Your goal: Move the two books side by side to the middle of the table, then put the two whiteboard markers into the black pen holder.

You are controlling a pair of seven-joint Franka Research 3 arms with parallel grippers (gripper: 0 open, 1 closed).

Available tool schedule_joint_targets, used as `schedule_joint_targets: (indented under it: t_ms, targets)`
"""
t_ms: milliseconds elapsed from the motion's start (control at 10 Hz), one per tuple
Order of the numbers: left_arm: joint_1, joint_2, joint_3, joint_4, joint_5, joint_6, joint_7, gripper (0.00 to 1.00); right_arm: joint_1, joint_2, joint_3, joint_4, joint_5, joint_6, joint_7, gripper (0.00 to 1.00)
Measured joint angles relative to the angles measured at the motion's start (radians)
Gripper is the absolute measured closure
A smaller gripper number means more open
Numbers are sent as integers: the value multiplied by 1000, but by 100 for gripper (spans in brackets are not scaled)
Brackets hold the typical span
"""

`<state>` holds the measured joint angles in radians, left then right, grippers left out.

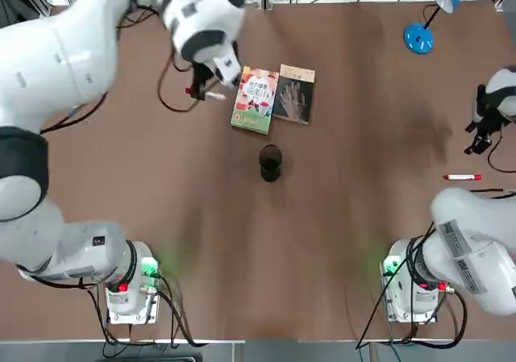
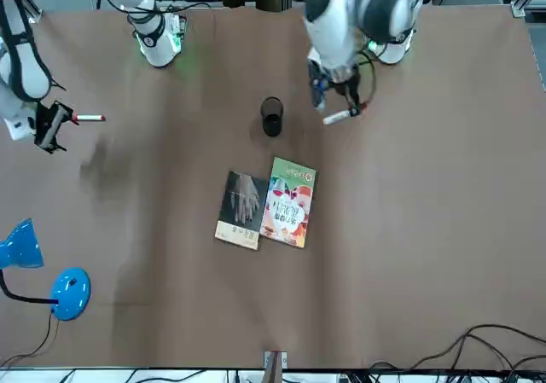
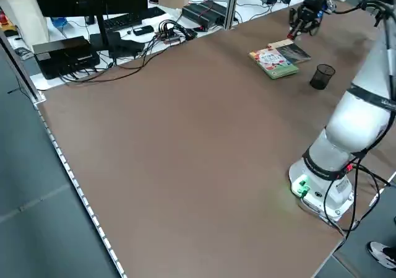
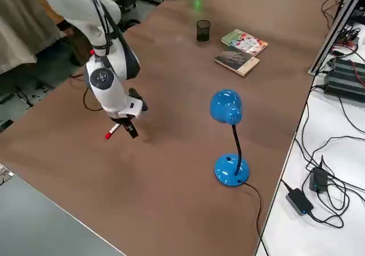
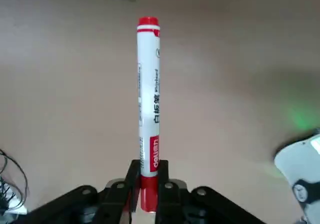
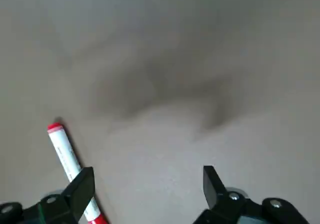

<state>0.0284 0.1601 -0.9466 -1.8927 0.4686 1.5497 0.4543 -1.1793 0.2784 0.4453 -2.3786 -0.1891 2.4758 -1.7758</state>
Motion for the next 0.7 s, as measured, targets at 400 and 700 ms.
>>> schedule_joint_targets:
  t_ms: [400,700]
  targets:
    - [-404,374,119,294,170,-306,-236,82,-44,46,1,-9,-72,26,-181,4]
    - [-673,454,321,424,175,-360,-248,82,-157,47,1,-68,-113,90,-286,4]
